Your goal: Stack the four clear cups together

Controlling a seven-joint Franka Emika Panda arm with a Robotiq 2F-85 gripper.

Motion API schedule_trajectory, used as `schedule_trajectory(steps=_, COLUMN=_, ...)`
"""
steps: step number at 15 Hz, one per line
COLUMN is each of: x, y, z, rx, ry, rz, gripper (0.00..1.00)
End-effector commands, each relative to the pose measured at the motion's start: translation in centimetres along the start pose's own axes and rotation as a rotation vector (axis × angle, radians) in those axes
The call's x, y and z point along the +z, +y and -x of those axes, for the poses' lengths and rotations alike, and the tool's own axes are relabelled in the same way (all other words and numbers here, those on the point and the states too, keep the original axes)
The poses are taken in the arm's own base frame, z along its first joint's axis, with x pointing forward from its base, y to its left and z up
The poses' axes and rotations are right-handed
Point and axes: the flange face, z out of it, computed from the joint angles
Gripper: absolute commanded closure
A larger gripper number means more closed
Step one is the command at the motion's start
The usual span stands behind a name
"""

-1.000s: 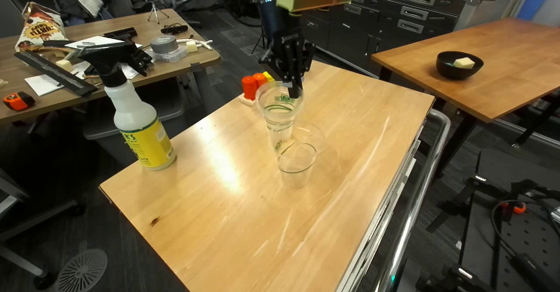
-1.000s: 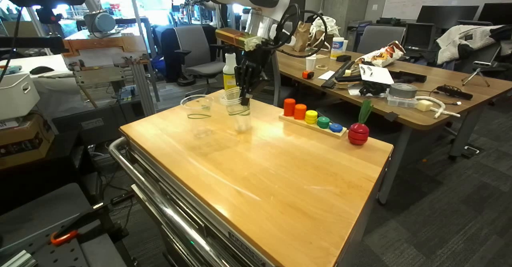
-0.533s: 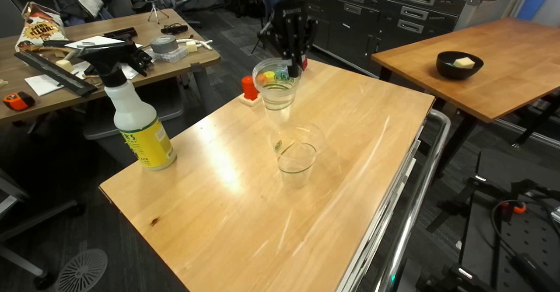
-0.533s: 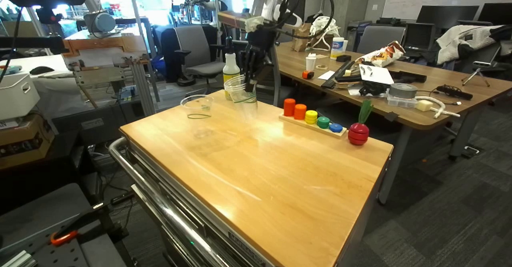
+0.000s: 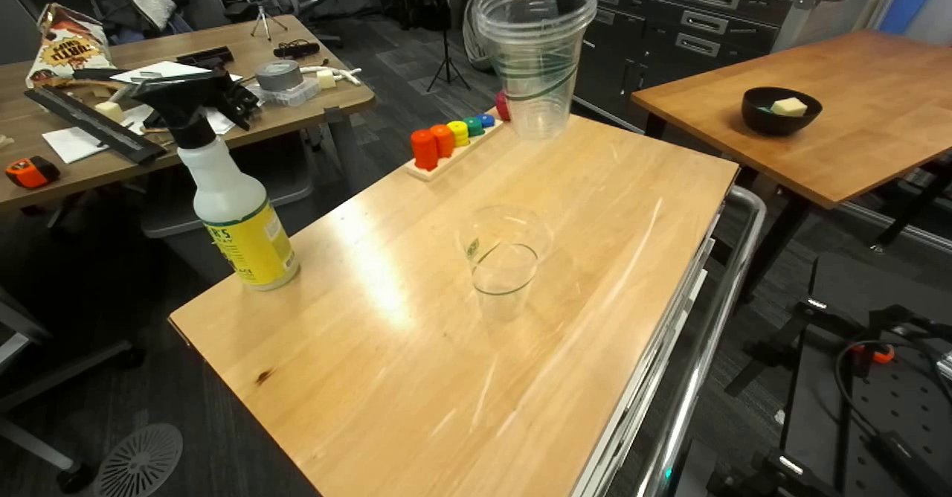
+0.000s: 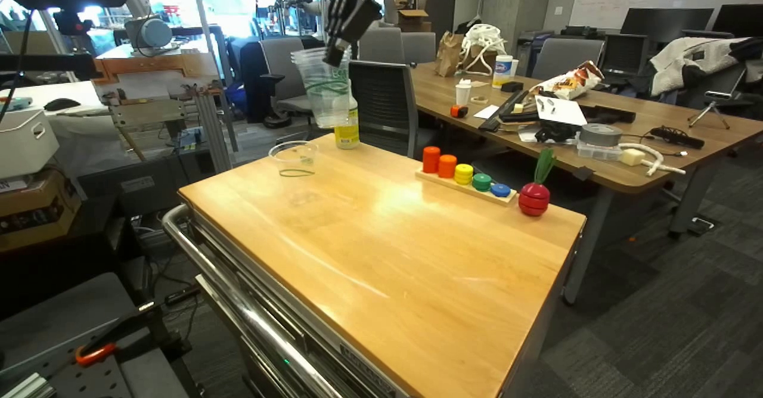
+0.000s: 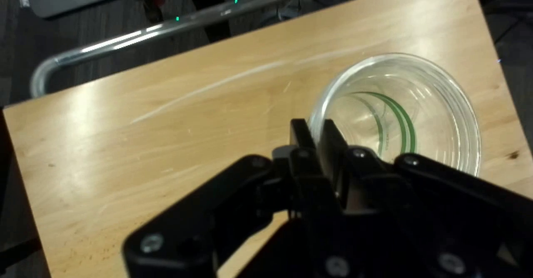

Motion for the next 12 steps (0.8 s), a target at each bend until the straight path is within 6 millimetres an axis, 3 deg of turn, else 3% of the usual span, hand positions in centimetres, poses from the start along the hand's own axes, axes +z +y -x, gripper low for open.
schedule_trajectory(steps=1, x=-1.6, y=-0.8, z=3.1, rx=-0.066, ry=-0.063, rz=-0.057, gripper=0.97)
schedule_trajectory(steps=6, x=0.3, y=-2.2, z=2.8, rx=-0.148, ry=-0.017, rz=-0.077, gripper=0.97)
schedule_trajectory(steps=12, x=5.1, y=-3.8, z=0.9, rx=-0.207, ry=-0.024, rz=-0.098, gripper=0.97)
